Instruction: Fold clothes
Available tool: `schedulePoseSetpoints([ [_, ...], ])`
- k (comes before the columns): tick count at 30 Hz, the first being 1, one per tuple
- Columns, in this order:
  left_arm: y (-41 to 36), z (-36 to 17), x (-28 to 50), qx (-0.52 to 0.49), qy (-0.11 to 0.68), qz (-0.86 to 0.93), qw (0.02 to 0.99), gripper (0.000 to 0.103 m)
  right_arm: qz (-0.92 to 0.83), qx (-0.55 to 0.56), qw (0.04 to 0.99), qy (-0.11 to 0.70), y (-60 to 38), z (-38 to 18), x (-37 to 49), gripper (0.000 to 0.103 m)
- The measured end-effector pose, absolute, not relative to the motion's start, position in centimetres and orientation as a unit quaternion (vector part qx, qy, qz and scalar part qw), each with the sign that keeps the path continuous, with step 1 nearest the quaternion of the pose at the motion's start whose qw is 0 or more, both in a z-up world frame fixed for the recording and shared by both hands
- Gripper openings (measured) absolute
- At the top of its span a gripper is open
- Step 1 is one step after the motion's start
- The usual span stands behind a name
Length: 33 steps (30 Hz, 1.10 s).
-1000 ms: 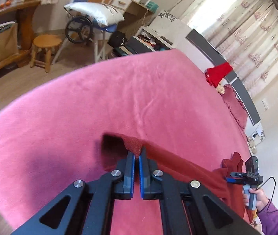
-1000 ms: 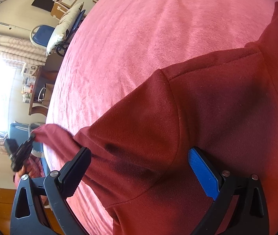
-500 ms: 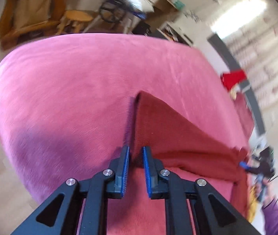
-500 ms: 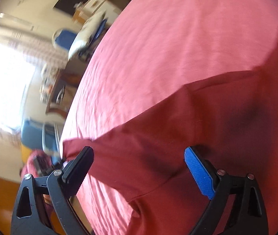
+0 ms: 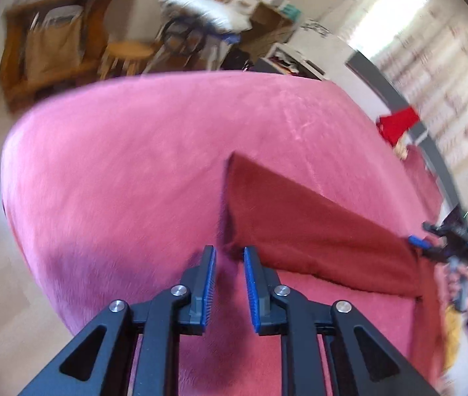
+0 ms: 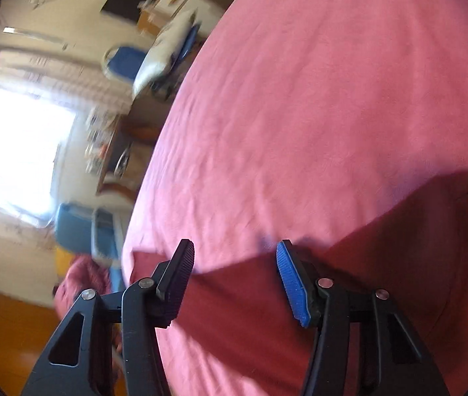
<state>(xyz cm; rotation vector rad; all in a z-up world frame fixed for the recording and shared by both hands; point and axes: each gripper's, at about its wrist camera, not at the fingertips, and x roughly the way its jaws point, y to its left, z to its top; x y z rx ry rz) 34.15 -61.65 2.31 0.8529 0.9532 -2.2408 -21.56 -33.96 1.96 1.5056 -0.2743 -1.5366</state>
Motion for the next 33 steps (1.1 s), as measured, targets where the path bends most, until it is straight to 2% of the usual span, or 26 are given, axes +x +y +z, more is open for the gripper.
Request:
schedulePoseSetpoints([
  [4,-61.2,3.4,31.9,0.325,0.308,-0.842,0.299,0.02,-0.588,0.641,0.489,-0.064,-36.7,0.4,-19.2,0.054],
  [6,-61.6,2.2,31.4,0.354,0.319,-0.824,0.305,0.021,-0.595,0.645,0.475,-0.069,-37.6,-0.6,-19.2,0.054],
  [8,-62.0,0.5,31.0,0.384,0.331,-0.801,0.318,0.021,-0.608,0.639,0.461,-0.098,-37.6,-0.9,-19.9,0.049],
  [9,-62.0,0.2,30.9,0.383,0.331,-0.802,0.317,0.021,-0.617,0.632,0.458,-0.105,-37.6,-0.6,-20.1,0.043],
  [10,-61.8,0.2,31.2,0.383,0.331,-0.802,0.318,0.022,-0.628,0.621,0.457,-0.106,-37.5,-0.1,-20.3,0.043],
  [14,-61.1,0.5,32.9,0.376,0.338,-0.803,0.317,0.022,-0.653,0.58,0.476,-0.102,-36.4,2.4,-20.4,0.046],
  [18,-60.3,0.2,36.1,0.3,0.442,-0.798,0.278,0.023,-0.663,0.567,0.483,-0.068,-32.7,4.0,-17.9,0.046],
  [22,-59.6,-0.7,36.2,0.212,0.561,-0.767,0.225,0.034,-0.663,0.566,0.482,-0.089,-28.4,4.3,-15.5,0.046],
  [24,-59.6,-1.0,35.3,0.201,0.58,-0.758,0.219,0.035,-0.66,0.568,0.481,-0.105,-25.9,4.3,-14.5,0.046],
  [27,-60.0,-2.1,33.6,0.217,0.584,-0.736,0.264,0.037,-0.665,0.561,0.476,-0.124,-21.8,5.0,-13.2,0.046],
  [31,-60.0,-3.5,33.5,0.173,0.619,-0.709,0.29,0.037,-0.695,0.547,0.441,-0.155,-14.8,6.3,-12.3,0.047],
  [33,-59.9,-3.8,33.5,0.144,0.629,-0.703,0.299,0.033,-0.712,0.539,0.418,-0.168,-11.0,6.8,-11.8,0.047],
])
